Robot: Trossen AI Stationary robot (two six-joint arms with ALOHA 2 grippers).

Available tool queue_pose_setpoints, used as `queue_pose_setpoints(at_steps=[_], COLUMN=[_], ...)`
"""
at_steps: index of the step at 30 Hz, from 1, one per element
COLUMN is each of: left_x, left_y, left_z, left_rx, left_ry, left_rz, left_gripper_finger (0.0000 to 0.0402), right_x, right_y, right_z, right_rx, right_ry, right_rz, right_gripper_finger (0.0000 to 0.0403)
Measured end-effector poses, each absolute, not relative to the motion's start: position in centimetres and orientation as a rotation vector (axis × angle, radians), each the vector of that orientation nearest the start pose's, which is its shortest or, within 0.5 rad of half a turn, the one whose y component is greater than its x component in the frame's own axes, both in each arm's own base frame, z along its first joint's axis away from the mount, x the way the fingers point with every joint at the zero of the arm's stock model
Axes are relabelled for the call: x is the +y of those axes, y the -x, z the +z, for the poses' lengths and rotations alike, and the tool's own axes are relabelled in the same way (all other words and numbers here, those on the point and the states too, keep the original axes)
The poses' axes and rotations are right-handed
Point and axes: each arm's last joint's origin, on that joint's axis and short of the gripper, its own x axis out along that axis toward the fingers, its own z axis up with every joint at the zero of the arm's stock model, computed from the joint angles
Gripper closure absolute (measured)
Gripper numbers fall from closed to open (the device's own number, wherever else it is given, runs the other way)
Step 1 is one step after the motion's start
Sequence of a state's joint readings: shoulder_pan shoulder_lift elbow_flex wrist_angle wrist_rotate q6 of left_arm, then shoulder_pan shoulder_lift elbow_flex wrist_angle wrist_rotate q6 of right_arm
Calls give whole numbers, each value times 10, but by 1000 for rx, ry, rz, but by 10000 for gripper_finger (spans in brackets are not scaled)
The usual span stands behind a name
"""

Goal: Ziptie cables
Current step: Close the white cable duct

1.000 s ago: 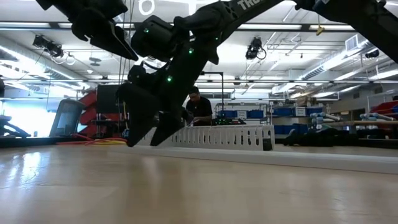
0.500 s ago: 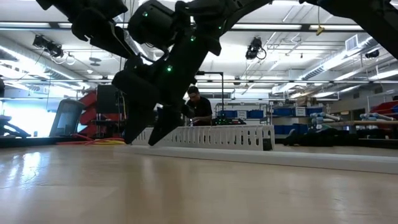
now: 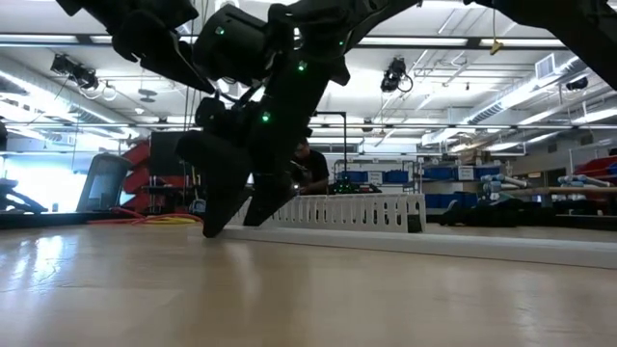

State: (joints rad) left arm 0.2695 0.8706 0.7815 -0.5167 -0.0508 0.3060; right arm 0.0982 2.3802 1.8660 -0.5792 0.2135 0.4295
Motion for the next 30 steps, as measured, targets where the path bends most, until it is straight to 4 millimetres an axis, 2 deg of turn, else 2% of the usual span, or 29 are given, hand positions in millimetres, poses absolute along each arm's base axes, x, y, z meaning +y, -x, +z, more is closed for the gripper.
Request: queue_pose_setpoints(at_steps=[6, 14, 24, 30], left_x=[50, 56, 60, 60], left_y=[-179, -198, -213, -216], left_z=[285, 272, 257, 254], left_rx=[657, 693, 758, 764], left_ry=[-218, -222, -208, -192], left_rz=[210, 200, 189, 191], left_gripper_finger=[101, 101, 101, 101], right_x=[43, 44, 55, 62], right_y=[-496, -495, -494, -493], right_z=[131, 130, 128, 128], right_rx=[1045, 1059, 1056, 1056], right_ry=[-225, -227, -197, -202], right_rz=[-311, -303, -318, -321], right_gripper_finger=[95, 96, 98, 143])
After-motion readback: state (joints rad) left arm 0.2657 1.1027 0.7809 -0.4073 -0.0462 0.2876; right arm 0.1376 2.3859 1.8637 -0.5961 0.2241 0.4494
